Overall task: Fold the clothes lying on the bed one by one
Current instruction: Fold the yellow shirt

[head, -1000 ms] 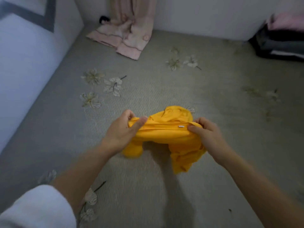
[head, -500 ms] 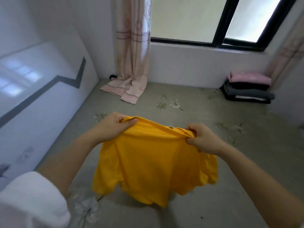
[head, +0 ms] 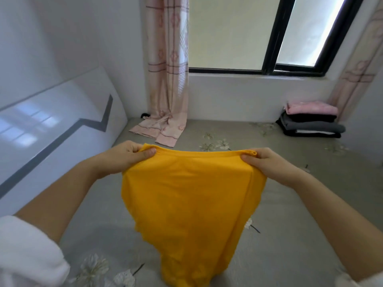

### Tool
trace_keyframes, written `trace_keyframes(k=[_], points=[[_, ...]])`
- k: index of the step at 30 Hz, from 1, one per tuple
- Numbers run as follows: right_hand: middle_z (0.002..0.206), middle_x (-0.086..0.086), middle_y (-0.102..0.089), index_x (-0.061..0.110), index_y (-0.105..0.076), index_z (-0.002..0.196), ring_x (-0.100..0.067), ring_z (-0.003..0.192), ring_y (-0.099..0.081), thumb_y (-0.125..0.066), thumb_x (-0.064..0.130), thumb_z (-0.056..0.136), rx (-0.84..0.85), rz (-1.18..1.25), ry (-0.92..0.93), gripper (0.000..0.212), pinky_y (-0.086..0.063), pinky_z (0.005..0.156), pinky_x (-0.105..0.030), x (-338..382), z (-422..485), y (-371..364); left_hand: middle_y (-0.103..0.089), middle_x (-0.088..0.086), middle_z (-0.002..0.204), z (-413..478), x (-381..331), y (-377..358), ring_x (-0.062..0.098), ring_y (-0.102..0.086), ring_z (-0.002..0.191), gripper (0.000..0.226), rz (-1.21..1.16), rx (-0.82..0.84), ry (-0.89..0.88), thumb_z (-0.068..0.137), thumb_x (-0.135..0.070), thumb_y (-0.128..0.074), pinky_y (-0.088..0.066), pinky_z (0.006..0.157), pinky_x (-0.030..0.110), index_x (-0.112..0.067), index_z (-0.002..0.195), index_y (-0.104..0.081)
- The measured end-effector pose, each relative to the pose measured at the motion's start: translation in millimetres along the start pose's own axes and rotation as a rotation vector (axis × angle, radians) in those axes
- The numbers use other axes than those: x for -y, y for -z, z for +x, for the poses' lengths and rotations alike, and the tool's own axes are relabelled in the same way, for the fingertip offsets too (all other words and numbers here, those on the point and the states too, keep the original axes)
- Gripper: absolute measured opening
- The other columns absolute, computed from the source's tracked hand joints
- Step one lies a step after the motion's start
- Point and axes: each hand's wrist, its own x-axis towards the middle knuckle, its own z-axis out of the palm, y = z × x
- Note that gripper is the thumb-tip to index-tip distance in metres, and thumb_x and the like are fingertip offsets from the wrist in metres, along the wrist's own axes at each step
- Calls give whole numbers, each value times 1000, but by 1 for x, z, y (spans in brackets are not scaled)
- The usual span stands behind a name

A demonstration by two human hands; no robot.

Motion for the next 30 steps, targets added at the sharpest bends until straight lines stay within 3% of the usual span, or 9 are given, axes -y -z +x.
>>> trace_keyframes(k=[2, 5, 9, 11, 14, 18, 21, 25, 30], points=[[97, -18, -69, 3, -65, 106, -32, 89, -68, -50, 42, 94, -1, 88, -4, 43, -54, 80, -37, 12, 1, 3, -72, 10, 90, -3, -7, 11, 28, -70, 80, 100, -91, 37, -11, 42, -90, -60, -56, 67, 26, -11, 102, -70], [75, -5, -67, 9, -60, 82, -19, 70, -67, -68, 51, 79, 142, -13, 19, 43, -52, 66, -27, 29, 1, 17, -73, 8, 97, -9, -20, 33, 25, -71, 84, 55, -108, 223, 49, 68, -55, -70, -57, 69, 28, -14, 104, -68], [62, 5, -60, 17, -54, 66, -9, 58, -57, -84, 25, 70, 290, -432, -72, 31, -42, 56, -24, 40, 13, 30, -71, -1, 90, 1, -21, 56, 17, -69, 79, 21, 333, 326, 220, 79, -22, -74, -54, 64, 20, -15, 97, -65], [61, 0, -56, 15, -53, 60, -13, 55, -50, -78, 18, 73, 177, -641, -73, 28, -37, 55, -29, 34, 32, 30, -64, 1, 79, 15, -14, 64, 15, -62, 72, 9, 550, 245, 251, 85, -20, -69, -50, 63, 17, -13, 83, -63], [64, -6, -54, 9, -53, 63, -18, 55, -47, -63, 18, 84, -58, -852, -116, 25, -35, 50, -31, 19, 60, 28, -50, 8, 63, 44, 5, 71, 19, -50, 59, 29, 704, -6, 327, 91, -10, -54, -40, 52, 22, -10, 62, -52], [71, -5, -54, 12, -52, 68, -22, 60, -51, -49, 11, 87, -276, -951, -249, 19, -35, 49, -27, -7, 90, 23, -56, 10, 68, 72, 37, 71, 23, -57, 62, 28, 799, -366, 415, 97, -16, -43, -48, 57, 29, -8, 77, -60], [76, -11, -60, 7, -56, 72, -28, 63, -56, -43, 6, 88, -391, -714, -405, 20, -44, 52, -29, -20, 117, 19, -63, 14, 74, 91, 49, 64, 28, -64, 60, 26, 424, -480, 452, 102, -19, -37, -52, 53, 30, -8, 92, -58], [70, -17, -62, -3, -60, 96, -23, 44, -59, -35, -4, 93, -532, 371, -469, 26, -54, 45, -33, -15, 167, 19, -64, 15, 108, 127, 43, 65, 32, -66, 86, 27, -434, -620, 355, 101, -20, -39, -56, 53, 34, -13, 121, -57], [107, -1, -61, 16, -65, 119, -17, 100, -53, -40, -3, 88, -749, 194, -120, 44, -44, 84, -31, -8, 180, 42, -58, 6, 127, 146, 34, 82, 25, -53, 115, 38, -372, -854, 106, 100, -36, -41, -46, 96, 44, -21, 132, -55]])
